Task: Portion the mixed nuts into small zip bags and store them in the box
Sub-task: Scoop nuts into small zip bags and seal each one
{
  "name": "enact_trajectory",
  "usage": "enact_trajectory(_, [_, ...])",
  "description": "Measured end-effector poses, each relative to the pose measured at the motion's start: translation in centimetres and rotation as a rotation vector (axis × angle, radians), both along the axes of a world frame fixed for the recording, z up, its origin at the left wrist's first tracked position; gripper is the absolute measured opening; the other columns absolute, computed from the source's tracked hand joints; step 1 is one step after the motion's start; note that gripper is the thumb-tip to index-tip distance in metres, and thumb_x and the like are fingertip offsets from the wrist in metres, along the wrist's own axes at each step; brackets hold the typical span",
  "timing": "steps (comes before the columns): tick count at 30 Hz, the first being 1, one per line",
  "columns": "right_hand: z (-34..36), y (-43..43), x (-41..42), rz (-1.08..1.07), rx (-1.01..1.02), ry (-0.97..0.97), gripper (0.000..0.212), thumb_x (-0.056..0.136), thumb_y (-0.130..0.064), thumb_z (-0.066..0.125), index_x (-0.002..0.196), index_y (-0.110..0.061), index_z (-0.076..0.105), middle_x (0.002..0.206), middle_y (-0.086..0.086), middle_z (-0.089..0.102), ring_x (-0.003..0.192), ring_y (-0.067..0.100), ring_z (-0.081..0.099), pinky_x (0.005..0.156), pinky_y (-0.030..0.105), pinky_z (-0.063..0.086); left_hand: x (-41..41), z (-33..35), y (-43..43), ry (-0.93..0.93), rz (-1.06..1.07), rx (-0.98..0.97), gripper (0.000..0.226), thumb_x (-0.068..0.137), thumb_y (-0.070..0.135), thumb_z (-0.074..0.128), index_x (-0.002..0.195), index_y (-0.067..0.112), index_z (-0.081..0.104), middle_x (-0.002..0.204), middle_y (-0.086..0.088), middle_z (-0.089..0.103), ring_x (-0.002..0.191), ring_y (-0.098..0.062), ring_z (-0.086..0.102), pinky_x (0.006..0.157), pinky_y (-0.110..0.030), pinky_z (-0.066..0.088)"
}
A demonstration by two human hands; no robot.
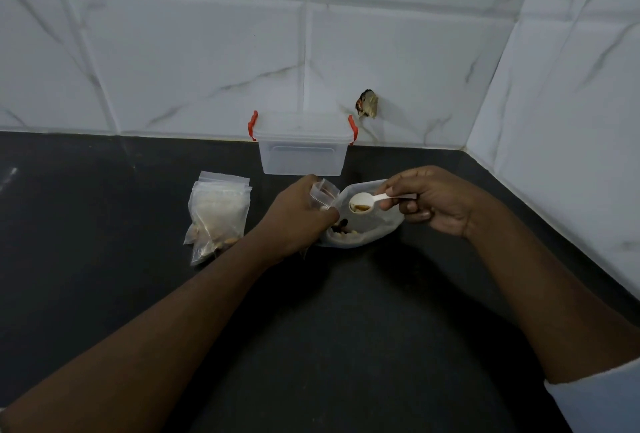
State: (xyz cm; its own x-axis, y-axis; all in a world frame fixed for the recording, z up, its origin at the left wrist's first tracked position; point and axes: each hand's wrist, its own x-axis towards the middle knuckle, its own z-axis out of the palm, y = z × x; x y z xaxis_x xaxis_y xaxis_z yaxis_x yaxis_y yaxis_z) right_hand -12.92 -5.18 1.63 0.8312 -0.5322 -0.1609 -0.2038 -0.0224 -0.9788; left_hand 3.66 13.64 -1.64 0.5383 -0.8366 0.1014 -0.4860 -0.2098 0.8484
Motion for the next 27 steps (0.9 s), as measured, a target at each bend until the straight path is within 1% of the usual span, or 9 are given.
enact_trajectory(4, [0.4, 0.4, 0.1, 0.024, 0.009, -0.156, 0.019, 0.097, 0.002, 0.057, 0.106, 0.006, 0.073, 0.093, 0.027, 0.071, 0.054, 0.010, 0.042, 0.045, 0.018, 0.030, 0.1, 0.0, 0.0, -0.004, -0.006, 0.001, 0.049, 0.092, 0.024, 0.073, 0.135, 0.024, 0.052, 0.132, 0.004, 0.060, 0.108, -0.011, 0.058, 0.071, -0.016, 0.049])
enact_trajectory(8, [0.7, 2.2, 0.5, 0.089, -0.062, -0.275, 0.019, 0.098, 0.001, 0.058, 0.111, 0.004, 0.072, 0.098, 0.027, 0.073, 0.058, 0.011, 0.043, 0.049, 0.020, 0.032, -0.1, 0.1, 0.1, -0.001, -0.032, -0.010, 0.050, 0.090, 0.024, 0.075, 0.135, 0.024, 0.053, 0.121, 0.011, 0.058, 0.101, -0.007, 0.058, 0.070, -0.013, 0.045])
enact_trajectory(11, [0.7, 3.3, 0.8, 0.141, -0.255, -0.237, 0.021, 0.099, 0.000, 0.060, 0.114, -0.003, 0.074, 0.101, 0.020, 0.077, 0.064, 0.015, 0.048, 0.056, 0.022, 0.039, -0.1, -0.2, 0.1, 0.005, -0.039, -0.049, 0.050, 0.088, 0.022, 0.076, 0.133, 0.025, 0.054, 0.119, 0.014, 0.061, 0.100, -0.005, 0.060, 0.072, -0.015, 0.044])
enact_trajectory(15, [0.6, 3.7, 0.7, 0.200, -0.570, -0.153, 0.021, 0.094, -0.007, 0.070, 0.108, -0.020, 0.080, 0.100, 0.004, 0.078, 0.079, 0.023, 0.060, 0.067, 0.030, 0.049, 0.0, -0.2, 0.1, 0.020, -0.032, -0.056, 0.051, 0.088, 0.022, 0.077, 0.132, 0.025, 0.053, 0.116, 0.012, 0.061, 0.101, -0.006, 0.060, 0.072, -0.014, 0.043])
enact_trajectory(18, [0.8, 3.4, 0.7, 0.174, -0.607, -0.178, 0.024, 0.093, -0.006, 0.071, 0.108, -0.022, 0.079, 0.105, -0.003, 0.078, 0.096, 0.023, 0.069, 0.074, 0.035, 0.054, 0.0, -0.2, 0.1, 0.029, -0.027, -0.059, 0.052, 0.088, 0.021, 0.077, 0.133, 0.025, 0.052, 0.116, 0.014, 0.058, 0.105, -0.008, 0.058, 0.072, -0.013, 0.043])
enact_trajectory(21, [1.2, 2.7, 0.3, 0.101, -0.642, -0.208, 0.022, 0.093, -0.003, 0.069, 0.102, -0.019, 0.080, 0.100, -0.004, 0.079, 0.089, 0.015, 0.068, 0.069, 0.022, 0.053, 0.1, 0.0, 0.0, 0.048, -0.014, -0.056, 0.038, 0.090, 0.020, 0.075, 0.119, 0.030, 0.053, 0.107, 0.017, 0.058, 0.095, -0.005, 0.060, 0.065, -0.014, 0.047])
enact_trajectory(24, [1.5, 1.4, -0.4, 0.128, -0.806, -0.098, 0.024, 0.089, -0.001, 0.070, 0.092, -0.022, 0.080, 0.090, -0.011, 0.077, 0.086, 0.004, 0.069, 0.072, 0.010, 0.048, 0.2, 0.0, -0.1, 0.092, 0.022, -0.089, 0.032, 0.092, 0.023, 0.073, 0.119, 0.027, 0.056, 0.113, 0.011, 0.060, 0.097, -0.008, 0.060, 0.069, -0.017, 0.048])
enact_trajectory(25, [1.3, 1.2, -0.4, 0.162, -0.859, -0.044, 0.025, 0.088, -0.002, 0.070, 0.091, -0.024, 0.081, 0.088, -0.014, 0.076, 0.086, 0.003, 0.069, 0.073, 0.010, 0.047, 0.2, 0.0, -0.1, 0.102, 0.035, -0.101, 0.034, 0.093, 0.024, 0.072, 0.122, 0.025, 0.056, 0.115, 0.010, 0.061, 0.099, -0.009, 0.060, 0.072, -0.018, 0.048])
enact_trajectory(27, [0.7, 1.4, -0.1, 0.230, -0.924, 0.048, 0.024, 0.088, -0.008, 0.070, 0.095, -0.028, 0.082, 0.089, -0.016, 0.076, 0.086, 0.003, 0.068, 0.074, 0.016, 0.049, 0.1, 0.0, -0.2, 0.107, 0.055, -0.113, 0.037, 0.093, 0.026, 0.071, 0.127, 0.023, 0.057, 0.118, 0.008, 0.061, 0.102, -0.009, 0.060, 0.075, -0.020, 0.048])
